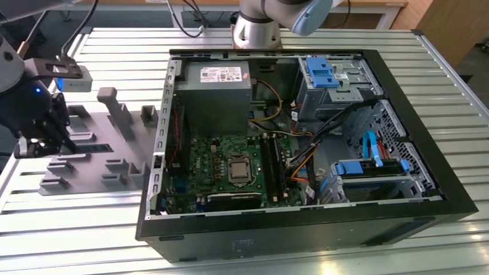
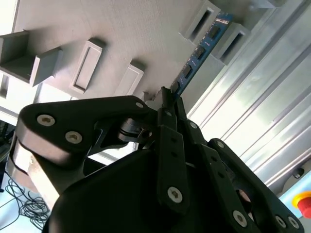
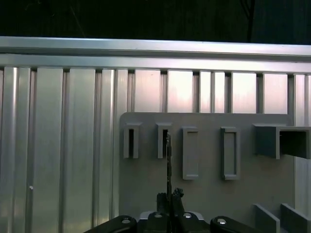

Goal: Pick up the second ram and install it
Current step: 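Pick up the second ram and move it above second insertion slot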

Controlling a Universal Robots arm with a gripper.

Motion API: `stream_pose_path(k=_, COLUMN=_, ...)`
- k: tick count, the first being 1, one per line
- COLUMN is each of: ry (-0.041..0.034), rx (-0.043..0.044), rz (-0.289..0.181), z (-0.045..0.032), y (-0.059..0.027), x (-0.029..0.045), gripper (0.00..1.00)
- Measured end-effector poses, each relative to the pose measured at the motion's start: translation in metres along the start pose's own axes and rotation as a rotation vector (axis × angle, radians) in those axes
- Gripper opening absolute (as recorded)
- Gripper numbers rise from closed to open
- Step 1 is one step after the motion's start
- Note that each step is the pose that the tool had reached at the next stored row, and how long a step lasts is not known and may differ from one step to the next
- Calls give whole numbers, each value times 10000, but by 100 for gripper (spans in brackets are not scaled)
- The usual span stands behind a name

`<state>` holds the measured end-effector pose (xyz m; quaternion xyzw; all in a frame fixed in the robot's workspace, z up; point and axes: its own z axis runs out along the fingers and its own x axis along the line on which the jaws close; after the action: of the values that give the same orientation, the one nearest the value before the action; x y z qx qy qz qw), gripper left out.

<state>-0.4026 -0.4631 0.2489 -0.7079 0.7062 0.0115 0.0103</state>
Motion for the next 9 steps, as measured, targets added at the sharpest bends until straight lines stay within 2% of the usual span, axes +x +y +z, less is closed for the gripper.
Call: stream_pose_path(k=9, ry=-1, rx=1, rz=0, z=-352, y=0, x=-11, gripper=14)
